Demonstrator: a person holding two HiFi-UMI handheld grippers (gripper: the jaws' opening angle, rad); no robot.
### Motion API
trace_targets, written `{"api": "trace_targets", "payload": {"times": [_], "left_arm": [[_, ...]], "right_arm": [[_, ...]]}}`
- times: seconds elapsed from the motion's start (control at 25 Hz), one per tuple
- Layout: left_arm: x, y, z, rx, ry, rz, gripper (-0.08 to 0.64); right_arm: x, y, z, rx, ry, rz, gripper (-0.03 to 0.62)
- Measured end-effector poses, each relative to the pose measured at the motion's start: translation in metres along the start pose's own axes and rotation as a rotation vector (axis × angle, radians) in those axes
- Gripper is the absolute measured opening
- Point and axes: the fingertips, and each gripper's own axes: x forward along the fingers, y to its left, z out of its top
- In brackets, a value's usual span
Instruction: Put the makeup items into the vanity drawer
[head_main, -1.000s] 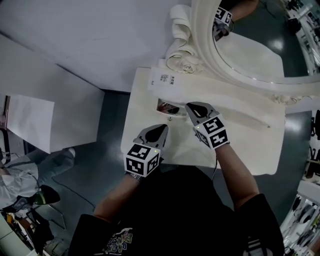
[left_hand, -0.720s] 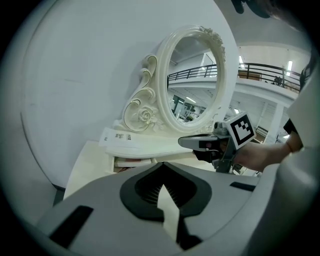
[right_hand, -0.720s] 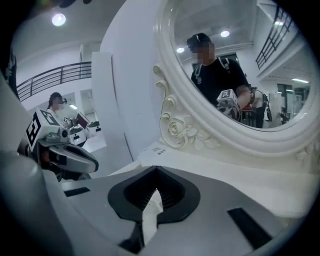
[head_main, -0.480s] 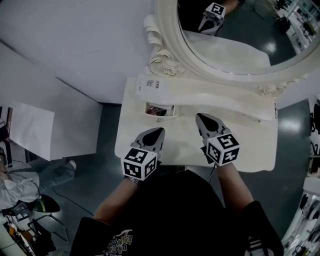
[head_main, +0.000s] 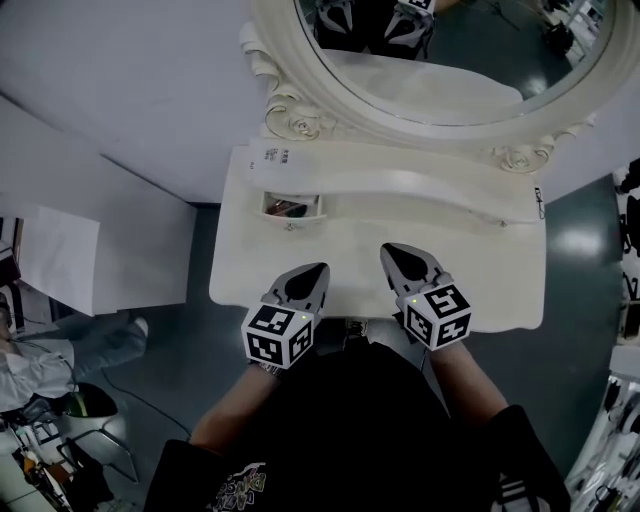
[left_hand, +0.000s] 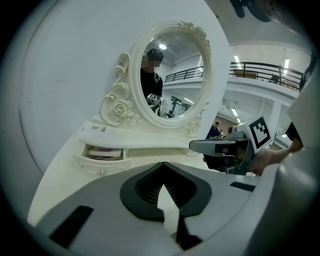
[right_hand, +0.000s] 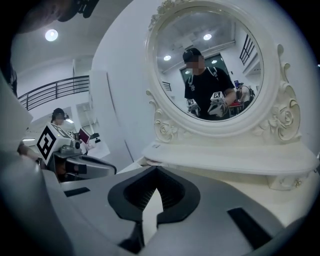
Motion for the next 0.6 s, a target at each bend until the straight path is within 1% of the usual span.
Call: {"api": "trace_targets", "payload": {"times": [0.12, 0.28, 0.44, 0.6], "left_arm": [[-0.004, -0.006, -0.004, 0.01, 0.007, -0.01, 0.008], [-0.017, -0.009, -0.005, 0.031, 0.007, -0.042, 0.008], [-0.04, -0.003, -0.009, 0.063, 0.03, -0.075, 0.008], [-0.065, 0.011, -0.018, 0.076, 0.038, -0.081, 0.008]], "right_arm": [[-0.007, 0.007, -0.008, 0.012, 0.002, -0.001, 0.029], [-0.015, 0.026, -0.01, 0.023, -0.012, -0.025, 0.029], [-0.016, 0.056, -0.009, 0.053, -0.029, -0.055, 0.029], [-0.013, 0.093, -0.014, 0.062, -0.047, -0.076, 0.029]]}}
